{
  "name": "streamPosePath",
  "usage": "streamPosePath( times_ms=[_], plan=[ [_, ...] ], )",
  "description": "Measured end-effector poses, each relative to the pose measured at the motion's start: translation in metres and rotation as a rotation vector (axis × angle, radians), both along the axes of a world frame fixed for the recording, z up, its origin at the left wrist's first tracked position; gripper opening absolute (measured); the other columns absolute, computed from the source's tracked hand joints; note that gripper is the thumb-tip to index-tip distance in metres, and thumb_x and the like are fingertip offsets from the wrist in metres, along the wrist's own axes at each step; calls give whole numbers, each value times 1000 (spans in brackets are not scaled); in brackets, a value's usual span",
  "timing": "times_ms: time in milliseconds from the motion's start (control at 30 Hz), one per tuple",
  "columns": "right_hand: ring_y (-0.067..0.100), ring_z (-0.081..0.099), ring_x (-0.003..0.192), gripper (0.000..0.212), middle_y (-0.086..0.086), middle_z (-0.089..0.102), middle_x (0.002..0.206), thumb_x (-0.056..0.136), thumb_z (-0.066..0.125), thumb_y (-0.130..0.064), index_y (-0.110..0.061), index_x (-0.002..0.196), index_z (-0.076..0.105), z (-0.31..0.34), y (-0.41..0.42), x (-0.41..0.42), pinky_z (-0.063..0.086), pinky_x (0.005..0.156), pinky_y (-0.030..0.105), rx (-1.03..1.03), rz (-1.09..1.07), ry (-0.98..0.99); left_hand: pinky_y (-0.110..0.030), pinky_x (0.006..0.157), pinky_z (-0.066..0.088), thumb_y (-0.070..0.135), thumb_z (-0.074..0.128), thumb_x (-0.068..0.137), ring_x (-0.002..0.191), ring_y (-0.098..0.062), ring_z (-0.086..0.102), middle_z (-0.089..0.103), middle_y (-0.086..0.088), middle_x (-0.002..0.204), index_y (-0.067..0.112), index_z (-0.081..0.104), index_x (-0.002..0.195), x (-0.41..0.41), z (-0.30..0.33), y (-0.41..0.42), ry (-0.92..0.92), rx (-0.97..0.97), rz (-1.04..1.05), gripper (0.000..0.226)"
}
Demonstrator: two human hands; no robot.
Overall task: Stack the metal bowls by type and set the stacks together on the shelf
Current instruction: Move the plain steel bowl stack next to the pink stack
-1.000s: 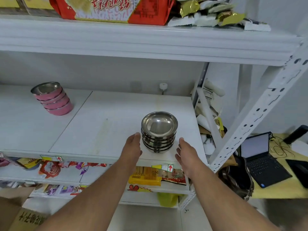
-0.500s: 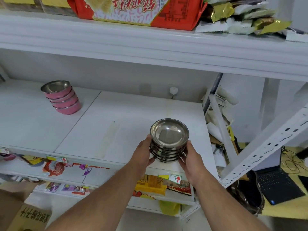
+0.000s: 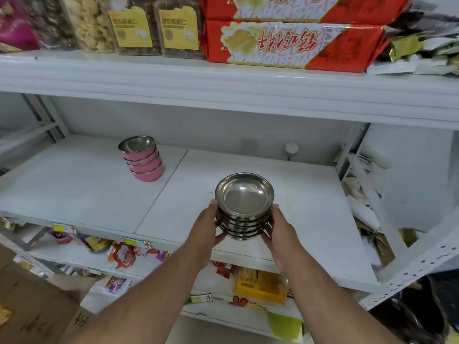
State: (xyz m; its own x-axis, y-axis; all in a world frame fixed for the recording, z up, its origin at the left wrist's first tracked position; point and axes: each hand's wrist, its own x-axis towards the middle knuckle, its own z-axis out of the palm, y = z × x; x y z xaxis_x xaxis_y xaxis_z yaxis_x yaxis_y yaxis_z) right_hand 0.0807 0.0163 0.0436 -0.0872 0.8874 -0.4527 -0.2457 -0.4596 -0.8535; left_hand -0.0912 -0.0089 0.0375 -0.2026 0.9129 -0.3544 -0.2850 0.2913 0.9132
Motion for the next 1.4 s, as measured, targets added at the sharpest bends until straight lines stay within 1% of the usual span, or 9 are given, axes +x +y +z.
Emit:
streamPosePath(
  times_ms=[67,167,333,433,567,667,900,1067,1400],
  plan=[
    [15,52,124,56,3,57,140,105,39,-49,-13,148,49,6,-7,-26,37,120,37,-7,-1,-8,-37,94,51,57,37,99,123,-12,52,58,8,131,33,59,123,-26,3,-6,-3,5,-8,40],
    [17,50,132,58,5,52,151,106,38,-49,-13,150,46,13,-19,-69,35,121,36,3,7,-18,-41,101,49,58,37,98,126,-14,51,56,6,134,30,57,128,-71,3,-14,-9,7,-9,46],
    [19,48,138,58,6,50,154,106,36,-49,-13,150,46,16,-37,-137,34,122,38,17,1,-26,-39,98,49,56,39,98,129,-16,49,53,4,140,30,53,134,-137,3,-25,-53,15,-14,46],
    [17,52,128,58,7,52,152,106,36,-48,-10,150,46,16,-42,-169,35,122,38,16,-14,-17,-44,107,45,56,41,98,129,-16,50,54,4,139,32,53,130,-168,1,-30,-63,9,-15,43],
    [15,52,121,58,7,53,151,107,35,-48,-10,151,45,16,-39,-201,35,121,38,6,-3,-18,-48,110,42,57,42,96,132,-18,47,52,3,140,28,52,134,-200,-3,-29,-68,-1,-12,49],
    [16,53,123,58,7,54,150,106,37,-48,-10,149,47,14,-28,-215,36,121,38,-2,0,-21,-47,109,42,57,41,97,130,-17,48,54,4,138,31,54,128,-215,-3,-21,-73,9,-16,42],
    [19,49,137,58,6,54,151,107,36,-47,-10,149,47,6,3,-229,34,122,38,-15,31,-26,-49,110,41,58,41,97,131,-15,49,56,6,137,30,55,135,-231,-10,6,-49,8,-28,49],
    [19,47,141,59,6,52,153,106,34,-50,-11,150,46,-6,21,-238,32,123,40,-28,54,-44,-46,107,44,56,41,97,127,-12,51,59,3,133,22,59,127,-240,-18,23,-44,-36,-4,49],
    [17,48,138,57,5,53,151,107,33,-47,-12,149,48,-21,26,-255,31,123,39,-48,5,-68,-48,113,37,55,43,97,127,-12,51,58,8,134,26,56,133,-258,-35,40,-99,-44,-108,48]
  ],
)
